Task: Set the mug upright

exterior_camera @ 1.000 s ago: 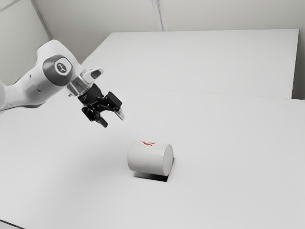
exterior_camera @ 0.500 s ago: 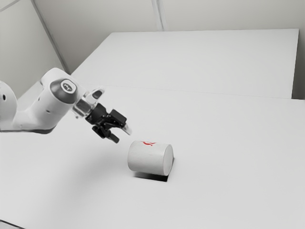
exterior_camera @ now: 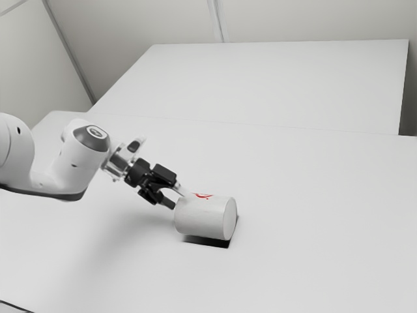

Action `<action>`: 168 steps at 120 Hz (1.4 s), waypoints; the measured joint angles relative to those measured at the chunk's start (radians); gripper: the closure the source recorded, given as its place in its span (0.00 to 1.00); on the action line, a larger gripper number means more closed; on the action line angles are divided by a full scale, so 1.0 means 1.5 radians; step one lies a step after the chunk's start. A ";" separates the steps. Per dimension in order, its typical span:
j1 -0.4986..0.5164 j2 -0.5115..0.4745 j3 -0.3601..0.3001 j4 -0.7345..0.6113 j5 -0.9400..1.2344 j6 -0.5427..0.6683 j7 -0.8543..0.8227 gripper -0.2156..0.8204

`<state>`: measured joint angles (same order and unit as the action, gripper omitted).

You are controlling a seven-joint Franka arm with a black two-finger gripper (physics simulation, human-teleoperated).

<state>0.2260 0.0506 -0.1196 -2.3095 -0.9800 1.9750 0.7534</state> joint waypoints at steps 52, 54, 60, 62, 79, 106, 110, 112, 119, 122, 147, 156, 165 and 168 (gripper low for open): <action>0.007 0.049 -0.001 0.004 -0.066 -0.081 0.057 0.50; 0.006 0.050 -0.001 0.004 -0.068 -0.083 0.059 0.51; 0.005 0.051 -0.002 0.004 -0.073 -0.088 0.063 0.55; 0.005 0.052 -0.002 0.003 -0.075 -0.090 0.065 0.56; 0.006 0.051 -0.003 0.004 -0.090 -0.109 0.075 0.62; 0.003 0.048 -0.005 0.006 -0.099 -0.129 0.089 0.80; 0.001 0.047 -0.005 0.007 -0.100 -0.131 0.090 0.83; 0.000 0.047 -0.005 0.008 -0.100 -0.131 0.090 0.84; -0.003 0.047 -0.005 0.009 -0.101 -0.133 0.092 0.87; -0.003 0.046 -0.005 0.009 -0.101 -0.134 0.093 0.88; -0.004 0.037 -0.008 0.013 -0.101 -0.135 0.097 0.92; -0.003 0.020 -0.015 0.016 -0.096 -0.134 0.095 0.94; -0.003 -0.005 -0.027 0.018 -0.077 -0.129 0.092 0.93; -0.003 -0.014 -0.032 0.019 -0.066 -0.125 0.090 0.94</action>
<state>0.2219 0.0290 -0.1669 -2.2814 -1.0790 1.7869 0.8886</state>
